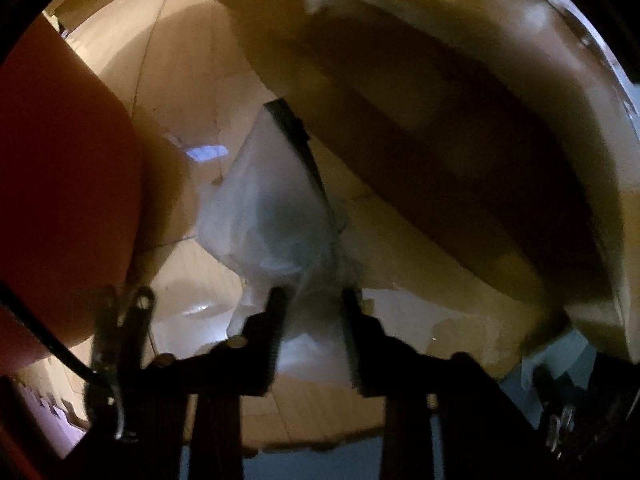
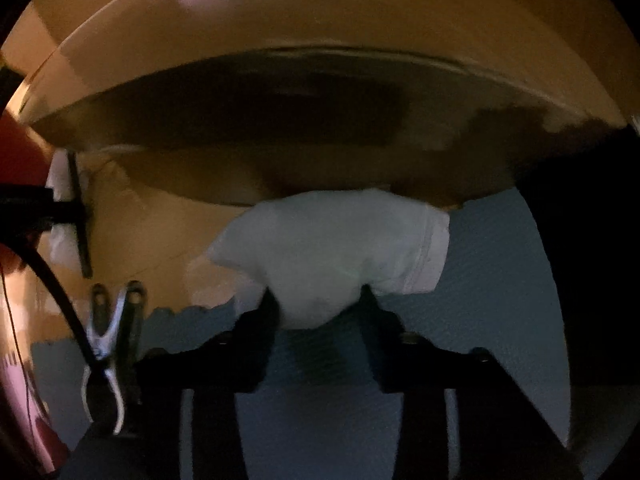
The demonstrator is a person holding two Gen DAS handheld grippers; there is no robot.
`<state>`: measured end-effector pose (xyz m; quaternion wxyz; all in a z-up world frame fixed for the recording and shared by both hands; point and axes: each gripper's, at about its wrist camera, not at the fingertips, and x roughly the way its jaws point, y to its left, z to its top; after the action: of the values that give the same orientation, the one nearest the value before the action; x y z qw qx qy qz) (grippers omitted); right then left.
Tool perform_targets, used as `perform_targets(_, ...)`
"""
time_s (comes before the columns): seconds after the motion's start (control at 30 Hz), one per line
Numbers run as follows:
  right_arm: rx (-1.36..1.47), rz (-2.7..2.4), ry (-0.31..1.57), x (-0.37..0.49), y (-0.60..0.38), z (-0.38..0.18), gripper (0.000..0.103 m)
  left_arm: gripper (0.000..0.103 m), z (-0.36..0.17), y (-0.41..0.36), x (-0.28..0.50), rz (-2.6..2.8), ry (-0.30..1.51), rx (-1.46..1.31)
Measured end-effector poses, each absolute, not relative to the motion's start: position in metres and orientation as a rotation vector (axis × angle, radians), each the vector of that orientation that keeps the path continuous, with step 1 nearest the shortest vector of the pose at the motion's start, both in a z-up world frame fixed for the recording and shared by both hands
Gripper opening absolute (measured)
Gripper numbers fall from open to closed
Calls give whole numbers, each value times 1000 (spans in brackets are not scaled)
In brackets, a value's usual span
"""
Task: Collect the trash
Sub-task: 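Close the left gripper on the plastic bag while the right gripper closes on the white cloth, then lift the plastic bag with the left gripper while the right gripper carries the cloth over the bucket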
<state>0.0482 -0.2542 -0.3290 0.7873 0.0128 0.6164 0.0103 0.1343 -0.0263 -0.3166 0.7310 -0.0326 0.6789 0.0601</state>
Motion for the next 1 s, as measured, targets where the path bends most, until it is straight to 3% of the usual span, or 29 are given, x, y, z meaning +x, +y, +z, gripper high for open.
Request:
perform_targets(0.17,38,78,1352,43,-245,-323,18,14,-303,-27,125,80,1507,-108)
perform_targets(0.5,67,107,1359,35,-263,-281,17,12,-246,-30,109,20,1458,-109)
perform_targets(1.0,104,159,1210,17,-246,-172,17,12,-105,-53,66,-55,1284,-157)
